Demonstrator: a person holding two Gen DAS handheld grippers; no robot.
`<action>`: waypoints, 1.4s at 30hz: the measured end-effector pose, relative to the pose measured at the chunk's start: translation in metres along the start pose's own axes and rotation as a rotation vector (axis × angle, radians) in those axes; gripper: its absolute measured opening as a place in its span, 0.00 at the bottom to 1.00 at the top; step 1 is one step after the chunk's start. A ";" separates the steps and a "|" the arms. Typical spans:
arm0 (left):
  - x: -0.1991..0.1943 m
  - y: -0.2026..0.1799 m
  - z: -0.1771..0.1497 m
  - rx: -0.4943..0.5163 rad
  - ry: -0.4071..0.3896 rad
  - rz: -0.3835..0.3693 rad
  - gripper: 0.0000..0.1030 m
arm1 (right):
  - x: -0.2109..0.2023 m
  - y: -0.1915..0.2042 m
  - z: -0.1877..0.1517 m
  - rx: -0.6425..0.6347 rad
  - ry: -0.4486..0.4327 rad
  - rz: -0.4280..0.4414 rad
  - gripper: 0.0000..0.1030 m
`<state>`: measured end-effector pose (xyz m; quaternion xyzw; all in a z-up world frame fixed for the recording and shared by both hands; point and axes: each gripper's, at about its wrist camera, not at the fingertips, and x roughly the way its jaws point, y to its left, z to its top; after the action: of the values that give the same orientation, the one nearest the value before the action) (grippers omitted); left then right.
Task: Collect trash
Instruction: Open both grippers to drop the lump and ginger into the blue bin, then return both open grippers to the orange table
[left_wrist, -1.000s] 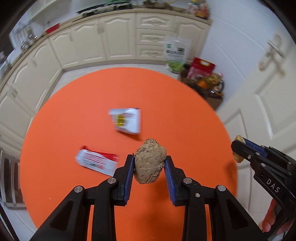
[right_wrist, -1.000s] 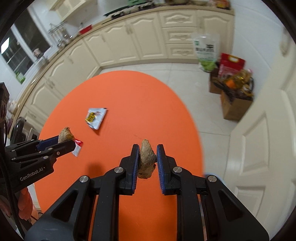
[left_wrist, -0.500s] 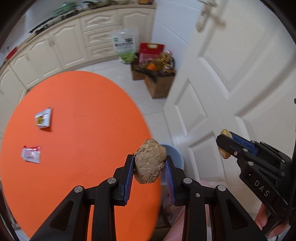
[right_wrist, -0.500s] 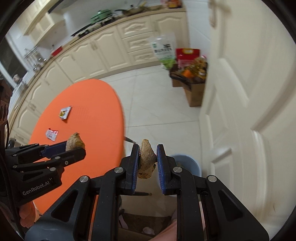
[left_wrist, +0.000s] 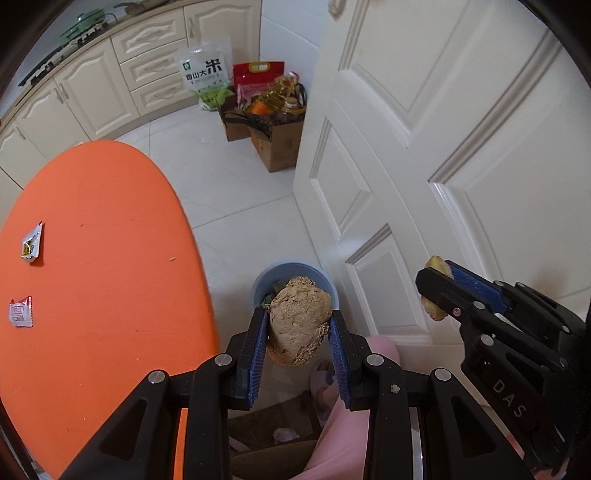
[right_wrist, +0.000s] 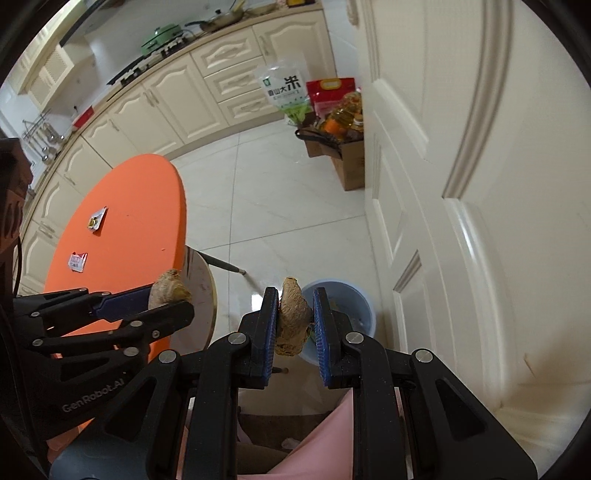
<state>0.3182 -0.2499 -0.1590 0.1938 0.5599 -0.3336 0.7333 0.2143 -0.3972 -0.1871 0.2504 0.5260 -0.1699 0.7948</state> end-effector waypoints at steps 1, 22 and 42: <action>0.001 -0.001 0.001 0.006 0.005 0.004 0.30 | 0.000 -0.002 -0.001 0.002 0.001 0.000 0.18; 0.024 -0.027 0.016 0.049 0.008 0.106 0.55 | 0.008 0.001 -0.001 -0.027 0.028 0.020 0.28; 0.008 -0.003 0.003 -0.017 0.007 0.099 0.55 | -0.001 0.014 -0.003 -0.033 0.031 -0.007 0.30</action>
<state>0.3188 -0.2563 -0.1655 0.2161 0.5550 -0.2915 0.7485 0.2192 -0.3847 -0.1840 0.2381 0.5417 -0.1601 0.7901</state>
